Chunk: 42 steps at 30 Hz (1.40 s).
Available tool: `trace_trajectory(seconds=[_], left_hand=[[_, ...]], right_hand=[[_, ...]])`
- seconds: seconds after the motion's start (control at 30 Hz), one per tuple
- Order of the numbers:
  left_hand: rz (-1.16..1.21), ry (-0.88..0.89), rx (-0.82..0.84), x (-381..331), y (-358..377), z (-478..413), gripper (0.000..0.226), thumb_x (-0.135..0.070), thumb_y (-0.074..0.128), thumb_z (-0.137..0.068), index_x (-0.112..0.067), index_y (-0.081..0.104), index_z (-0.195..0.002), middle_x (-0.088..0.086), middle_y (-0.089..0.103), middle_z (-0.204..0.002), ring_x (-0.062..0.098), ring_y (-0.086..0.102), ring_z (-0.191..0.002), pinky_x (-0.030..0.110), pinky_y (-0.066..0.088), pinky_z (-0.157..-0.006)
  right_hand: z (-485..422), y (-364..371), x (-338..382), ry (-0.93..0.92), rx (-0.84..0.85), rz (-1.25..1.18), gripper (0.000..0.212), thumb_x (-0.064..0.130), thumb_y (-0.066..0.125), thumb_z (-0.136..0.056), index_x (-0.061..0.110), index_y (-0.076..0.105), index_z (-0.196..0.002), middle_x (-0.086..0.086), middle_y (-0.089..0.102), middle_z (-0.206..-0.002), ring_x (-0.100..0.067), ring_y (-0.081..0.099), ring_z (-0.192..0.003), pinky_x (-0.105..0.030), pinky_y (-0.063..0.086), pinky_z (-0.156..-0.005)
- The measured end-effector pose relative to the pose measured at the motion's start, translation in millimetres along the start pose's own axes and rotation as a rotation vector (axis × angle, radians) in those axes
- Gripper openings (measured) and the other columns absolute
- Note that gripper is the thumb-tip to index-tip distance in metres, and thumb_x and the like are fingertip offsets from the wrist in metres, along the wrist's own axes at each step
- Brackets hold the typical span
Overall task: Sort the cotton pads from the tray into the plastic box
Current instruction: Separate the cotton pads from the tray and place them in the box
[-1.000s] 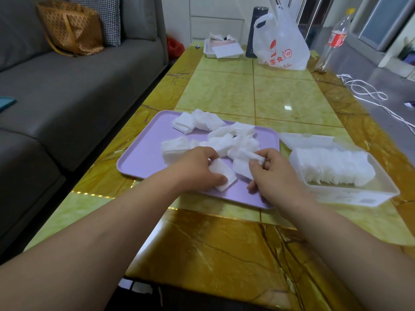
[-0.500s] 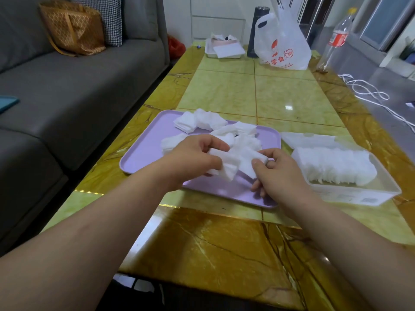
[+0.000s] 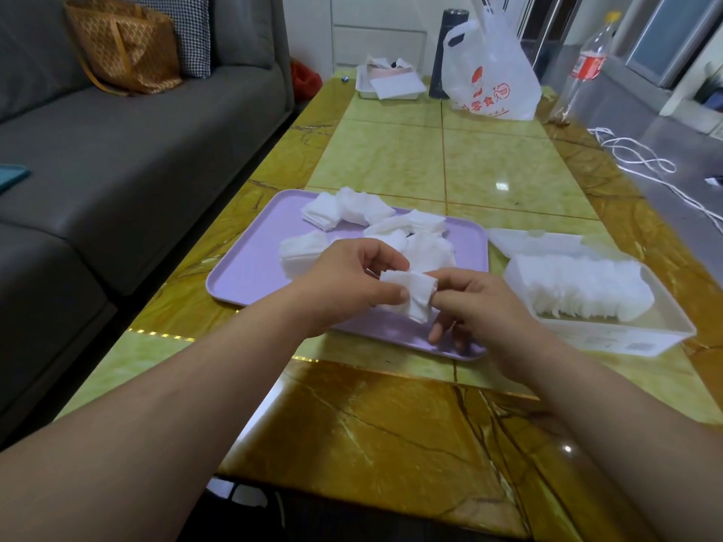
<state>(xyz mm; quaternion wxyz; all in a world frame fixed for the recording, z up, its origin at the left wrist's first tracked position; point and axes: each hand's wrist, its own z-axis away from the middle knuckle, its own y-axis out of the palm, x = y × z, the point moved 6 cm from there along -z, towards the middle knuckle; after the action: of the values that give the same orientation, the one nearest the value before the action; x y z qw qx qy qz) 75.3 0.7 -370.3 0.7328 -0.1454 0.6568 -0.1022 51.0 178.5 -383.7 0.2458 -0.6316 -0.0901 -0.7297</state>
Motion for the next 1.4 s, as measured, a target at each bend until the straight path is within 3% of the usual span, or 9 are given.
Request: trace_trajectory(seconds=[0.27,0.4,0.53,0.63,0.83,0.93,1.03,1.2,1.4], left_hand=[[-0.246,0.030,0.049,0,6,0,0.060,-0.023,0.088,-0.076,-0.028,0.062,-0.130,-0.006,0.059,-0.082,0.003,0.057,-0.069,0.011,0.041,-0.062],[-0.342,0.043,0.040,-1,5,-1,0.017,-0.021,0.084,-0.077,-0.025,0.075,-0.090,-0.008,0.057,-0.067,0.002,0.048,-0.053,0.014,0.036,-0.051],[-0.367,0.035,0.069,0,8,0,0.016,-0.025,0.084,-0.076,-0.024,0.072,-0.085,-0.009,0.062,-0.064,0.005,0.054,-0.055,0.020,0.041,-0.055],[-0.393,0.028,0.082,1,9,-1,0.021,-0.030,0.084,-0.076,-0.027,0.070,-0.092,-0.007,0.065,-0.068,0.008,0.058,-0.059,0.024,0.043,-0.058],[-0.404,0.081,0.070,-2,17,1,0.017,-0.028,0.076,-0.084,-0.014,0.069,-0.087,-0.006,0.057,-0.065,0.009,0.051,-0.059,0.023,0.038,-0.056],[-0.421,0.101,0.072,-3,20,1,0.015,-0.027,0.072,-0.086,-0.013,0.067,-0.084,-0.005,0.056,-0.065,0.009,0.050,-0.059,0.023,0.039,-0.056],[-0.446,0.106,0.072,-3,17,-1,0.010,-0.027,0.075,-0.083,-0.025,0.066,-0.082,-0.011,0.058,-0.065,0.005,0.052,-0.059,0.021,0.040,-0.057],[-0.785,0.229,-0.156,-11,-2,-15,0.025,-0.033,0.075,-0.080,-0.030,0.071,-0.105,-0.005,0.057,-0.110,0.018,0.055,-0.106,0.036,0.049,-0.088],[-1.025,0.088,0.019,3,18,-22,0.044,-0.049,0.052,-0.095,-0.039,0.056,-0.138,-0.002,0.032,-0.161,0.029,0.022,-0.147,0.048,0.024,-0.114]], right_hand=[[0,-1,2,-0.184,-0.119,0.200,0.017,0.006,0.076,-0.086,0.019,0.078,-0.097,0.003,0.076,-0.078,-0.027,0.066,-0.070,-0.034,0.051,-0.069],[-1,-5,4,-0.197,-0.172,0.429,0.016,0.016,0.071,-0.088,0.030,0.077,-0.093,0.023,0.070,-0.076,0.002,0.061,-0.068,-0.014,0.044,-0.064],[-1,1,5,-0.186,-0.189,0.459,0.038,0.009,0.066,-0.089,0.034,0.067,-0.118,0.016,0.069,-0.112,-0.006,0.064,-0.099,-0.018,0.050,-0.087],[0,8,4,-0.148,-0.205,0.379,0.054,0.005,0.060,-0.093,0.033,0.057,-0.138,0.011,0.061,-0.130,-0.008,0.061,-0.107,0.000,0.042,-0.079],[1,24,-2,-0.071,-0.161,0.250,0.065,-0.002,0.047,-0.096,0.034,0.042,-0.151,0.008,0.053,-0.132,0.002,0.058,-0.096,0.003,0.041,-0.065],[2,27,-1,-0.094,-0.138,0.281,0.065,-0.001,0.048,-0.095,0.034,0.044,-0.149,0.004,0.051,-0.145,-0.012,0.056,-0.122,-0.002,0.043,-0.076],[3,19,6,-0.175,-0.202,0.420,0.047,0.004,0.055,-0.093,0.030,0.062,-0.132,0.007,0.065,-0.127,-0.010,0.061,-0.113,-0.015,0.046,-0.091],[2,-4,6,-0.197,-0.357,0.423,0.037,0.009,0.062,-0.093,0.025,0.065,-0.127,0.007,0.067,-0.115,0.008,0.060,-0.078,0.002,0.039,-0.066],[-1,-14,-2,-0.173,-0.396,0.430,0.039,0.012,0.061,-0.095,0.024,0.062,-0.132,0.007,0.065,-0.120,0.012,0.058,-0.073,0.001,0.040,-0.064]])
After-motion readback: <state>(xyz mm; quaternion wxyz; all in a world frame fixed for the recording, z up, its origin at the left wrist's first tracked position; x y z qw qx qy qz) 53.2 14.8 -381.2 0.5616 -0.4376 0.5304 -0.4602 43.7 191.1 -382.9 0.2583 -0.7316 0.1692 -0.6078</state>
